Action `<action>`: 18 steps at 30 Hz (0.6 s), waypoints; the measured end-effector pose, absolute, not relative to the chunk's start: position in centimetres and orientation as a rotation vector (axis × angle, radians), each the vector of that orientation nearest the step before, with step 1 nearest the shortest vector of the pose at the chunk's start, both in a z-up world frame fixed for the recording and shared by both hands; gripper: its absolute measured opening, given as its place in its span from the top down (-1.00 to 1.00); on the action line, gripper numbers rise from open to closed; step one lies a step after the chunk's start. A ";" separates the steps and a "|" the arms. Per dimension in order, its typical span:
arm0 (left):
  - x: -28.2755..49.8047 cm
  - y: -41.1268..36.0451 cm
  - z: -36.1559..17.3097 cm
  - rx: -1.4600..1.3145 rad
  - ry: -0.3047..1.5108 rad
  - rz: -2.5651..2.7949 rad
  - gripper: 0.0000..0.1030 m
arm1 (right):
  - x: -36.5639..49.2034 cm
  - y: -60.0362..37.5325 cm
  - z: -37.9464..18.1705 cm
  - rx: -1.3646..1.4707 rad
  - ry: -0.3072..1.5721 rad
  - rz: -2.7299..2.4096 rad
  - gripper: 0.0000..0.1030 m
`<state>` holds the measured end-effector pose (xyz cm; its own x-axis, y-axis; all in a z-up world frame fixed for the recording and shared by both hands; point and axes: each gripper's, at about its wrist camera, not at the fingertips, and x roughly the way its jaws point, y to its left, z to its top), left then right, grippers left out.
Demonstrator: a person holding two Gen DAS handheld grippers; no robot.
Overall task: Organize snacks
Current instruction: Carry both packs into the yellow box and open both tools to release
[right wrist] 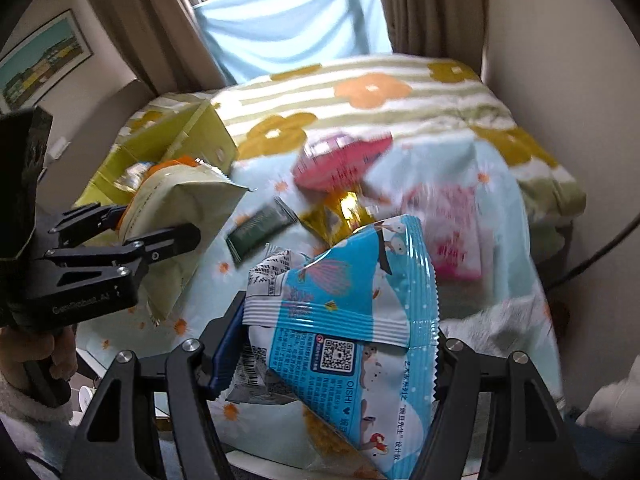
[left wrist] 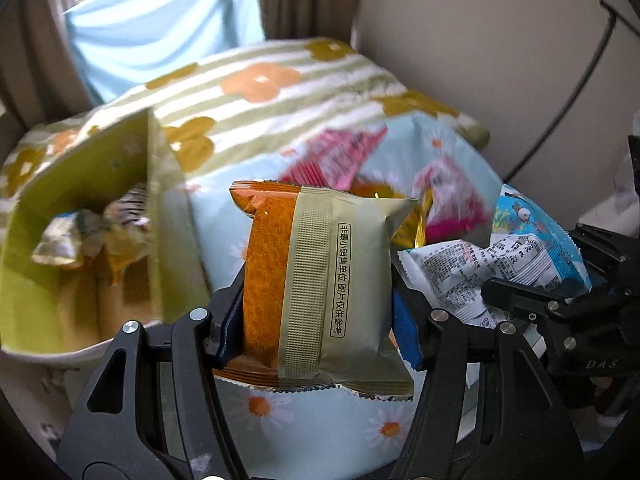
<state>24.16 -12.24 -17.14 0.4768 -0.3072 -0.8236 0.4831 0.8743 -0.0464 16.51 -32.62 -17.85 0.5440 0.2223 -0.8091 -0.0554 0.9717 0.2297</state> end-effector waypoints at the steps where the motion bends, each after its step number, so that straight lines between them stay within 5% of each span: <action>1: 24.2 -11.7 -16.2 0.183 0.950 -0.472 -0.12 | 16.7 -32.6 -17.2 0.178 0.972 0.174 -0.27; 18: 28.9 5.4 -8.1 0.026 0.821 -0.232 -0.12 | 23.9 -20.6 -10.0 0.109 0.855 0.350 -0.27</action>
<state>28.94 5.38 -8.11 0.6573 -0.1950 -0.7280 0.2149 0.9743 -0.0669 23.92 -20.65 -9.99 0.6032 0.3455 -0.7189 -0.2586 0.9373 0.2335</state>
